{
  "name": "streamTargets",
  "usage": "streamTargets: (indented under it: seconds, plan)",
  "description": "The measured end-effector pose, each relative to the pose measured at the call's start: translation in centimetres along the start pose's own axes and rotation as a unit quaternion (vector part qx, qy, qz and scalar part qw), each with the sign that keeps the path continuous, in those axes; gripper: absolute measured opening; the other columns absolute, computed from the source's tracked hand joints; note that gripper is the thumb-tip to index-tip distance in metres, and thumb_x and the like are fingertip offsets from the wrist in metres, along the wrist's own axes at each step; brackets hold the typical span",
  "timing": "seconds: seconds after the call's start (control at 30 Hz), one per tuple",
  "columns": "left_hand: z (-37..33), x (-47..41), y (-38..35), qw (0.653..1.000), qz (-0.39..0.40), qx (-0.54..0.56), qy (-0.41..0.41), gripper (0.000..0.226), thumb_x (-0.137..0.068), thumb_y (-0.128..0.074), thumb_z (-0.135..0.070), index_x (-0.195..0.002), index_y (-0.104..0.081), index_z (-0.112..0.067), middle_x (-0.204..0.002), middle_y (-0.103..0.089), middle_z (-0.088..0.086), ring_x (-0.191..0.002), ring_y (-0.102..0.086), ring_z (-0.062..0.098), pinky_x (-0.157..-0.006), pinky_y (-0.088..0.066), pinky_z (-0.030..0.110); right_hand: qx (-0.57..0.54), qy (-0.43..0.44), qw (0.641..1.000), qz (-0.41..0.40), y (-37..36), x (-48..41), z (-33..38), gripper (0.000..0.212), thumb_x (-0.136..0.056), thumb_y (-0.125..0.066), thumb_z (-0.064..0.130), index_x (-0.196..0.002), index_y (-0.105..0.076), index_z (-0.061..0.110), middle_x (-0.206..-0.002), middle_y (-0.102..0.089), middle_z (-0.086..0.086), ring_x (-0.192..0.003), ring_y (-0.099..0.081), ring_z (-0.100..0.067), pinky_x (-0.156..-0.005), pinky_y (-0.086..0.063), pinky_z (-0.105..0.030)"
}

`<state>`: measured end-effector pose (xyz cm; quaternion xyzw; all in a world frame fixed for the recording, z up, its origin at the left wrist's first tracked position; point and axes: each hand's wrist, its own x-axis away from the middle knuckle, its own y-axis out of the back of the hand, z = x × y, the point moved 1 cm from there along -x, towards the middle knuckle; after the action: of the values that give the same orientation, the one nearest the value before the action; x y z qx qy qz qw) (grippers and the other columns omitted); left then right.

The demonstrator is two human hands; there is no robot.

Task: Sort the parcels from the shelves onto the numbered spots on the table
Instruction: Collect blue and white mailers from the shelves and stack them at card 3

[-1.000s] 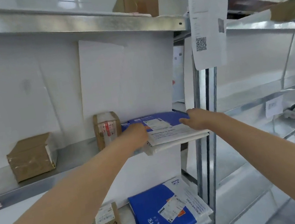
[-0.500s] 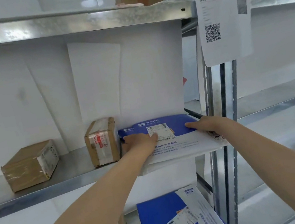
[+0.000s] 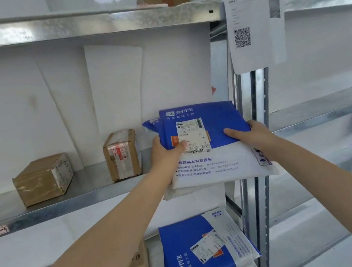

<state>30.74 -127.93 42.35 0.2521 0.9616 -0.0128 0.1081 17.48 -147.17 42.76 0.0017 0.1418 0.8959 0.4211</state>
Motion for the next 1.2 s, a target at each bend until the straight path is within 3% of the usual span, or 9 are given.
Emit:
streamTargets:
  seconds: [0.13,0.23,0.37,0.53,0.67,0.77,0.97,1.1,1.2]
  plan:
    - [-2.8,3.6,1.6,0.997,0.034,0.064,-0.04,0.053,-0.087,-0.069,-0.019,-0.126,-0.035,-0.031,-0.11,-0.063,-0.002,-0.092,-0.069,0.02,-0.062,-0.061,0.035,-0.048,0.026,0.999,-0.003,1.0,4.6,1.5,0.065,-0.072,-0.078,0.05,-0.121,-0.044,0.026,-0.107,-0.067,0.0,-0.083,-0.072,-0.023,-0.065,-0.059,-0.037]
    - [-4.7,6.6,4.3,0.996,0.031,0.039,-0.079,0.044,-0.093,-0.06,-0.032,-0.127,-0.031,-0.036,-0.106,-0.061,-0.008,-0.083,-0.069,0.011,-0.049,-0.055,0.022,-0.097,0.04,0.994,0.015,0.1,8.3,2.8,0.067,-0.071,-0.081,0.044,-0.122,-0.04,0.028,-0.112,-0.066,0.001,-0.083,-0.073,-0.024,-0.062,-0.06,-0.038]
    - [-5.5,10.8,9.9,0.99,-0.018,0.025,-0.137,0.039,-0.093,-0.057,-0.04,-0.126,-0.036,-0.035,-0.111,-0.059,-0.013,-0.089,-0.069,0.011,-0.055,-0.055,0.019,-0.127,0.077,0.988,0.045,-2.5,13.1,5.2,0.07,-0.071,-0.082,0.035,-0.126,-0.038,0.026,-0.112,-0.065,0.003,-0.084,-0.073,-0.023,-0.059,-0.059,-0.035]
    - [-6.5,17.3,18.4,0.988,-0.046,0.004,-0.147,0.044,-0.092,-0.06,-0.035,-0.127,-0.034,-0.039,-0.115,-0.061,-0.011,-0.086,-0.071,0.008,-0.057,-0.057,0.022,-0.144,0.107,0.973,0.142,-8.4,18.9,7.4,0.055,-0.074,-0.079,0.026,-0.121,-0.053,0.021,-0.115,-0.069,0.0,-0.091,-0.072,-0.02,-0.071,-0.06,-0.037]
    - [-6.0,23.0,26.8,0.986,-0.108,0.004,-0.127,0.047,-0.092,-0.061,-0.029,-0.132,-0.037,-0.037,-0.118,-0.063,-0.008,-0.09,-0.071,0.012,-0.062,-0.059,0.029,-0.146,0.14,0.954,0.22,-15.7,24.3,8.6,0.067,-0.067,-0.081,0.035,-0.127,-0.054,0.022,-0.116,-0.07,0.003,-0.098,-0.07,-0.019,-0.081,-0.058,-0.04]
    - [-6.1,28.0,33.0,0.981,-0.155,0.024,-0.112,0.043,-0.093,-0.06,-0.023,-0.13,-0.043,-0.037,-0.114,-0.068,-0.007,-0.09,-0.072,0.017,-0.065,-0.06,0.034,-0.15,0.16,0.935,0.279,-21.7,28.6,9.9,0.06,-0.072,-0.079,0.034,-0.125,-0.054,0.025,-0.113,-0.07,0.007,-0.093,-0.071,-0.013,-0.071,-0.059,-0.028]
    - [-5.5,39.2,43.5,0.942,-0.317,-0.03,-0.104,0.038,-0.092,-0.06,-0.035,-0.126,-0.043,-0.037,-0.11,-0.069,-0.007,-0.086,-0.073,0.017,-0.065,-0.061,0.038,-0.168,0.147,0.865,0.45,-33.8,37.2,12.3,0.063,-0.069,-0.08,0.036,-0.126,-0.053,0.025,-0.113,-0.071,0.004,-0.096,-0.072,-0.02,-0.081,-0.058,-0.042]
    - [-4.7,47.0,50.4,0.896,-0.431,-0.066,-0.081,0.042,-0.092,-0.059,-0.036,-0.129,-0.039,-0.038,-0.111,-0.067,-0.009,-0.082,-0.072,0.01,-0.06,-0.059,0.029,-0.169,0.171,0.804,0.544,-42.3,44.4,13.7,0.05,-0.079,-0.076,0.03,-0.124,-0.055,0.027,-0.112,-0.072,0.007,-0.097,-0.071,-0.017,-0.077,-0.059,-0.034]
    - [-4.5,52.4,55.3,0.861,-0.496,-0.087,-0.066,0.04,-0.092,-0.059,-0.037,-0.127,-0.04,-0.041,-0.114,-0.066,-0.01,-0.086,-0.072,0.01,-0.061,-0.059,0.031,-0.171,0.169,0.761,0.603,-48.8,49.9,14.6,0.053,-0.078,-0.077,0.031,-0.126,-0.054,0.026,-0.115,-0.07,0.006,-0.1,-0.07,-0.018,-0.082,-0.058,-0.04]
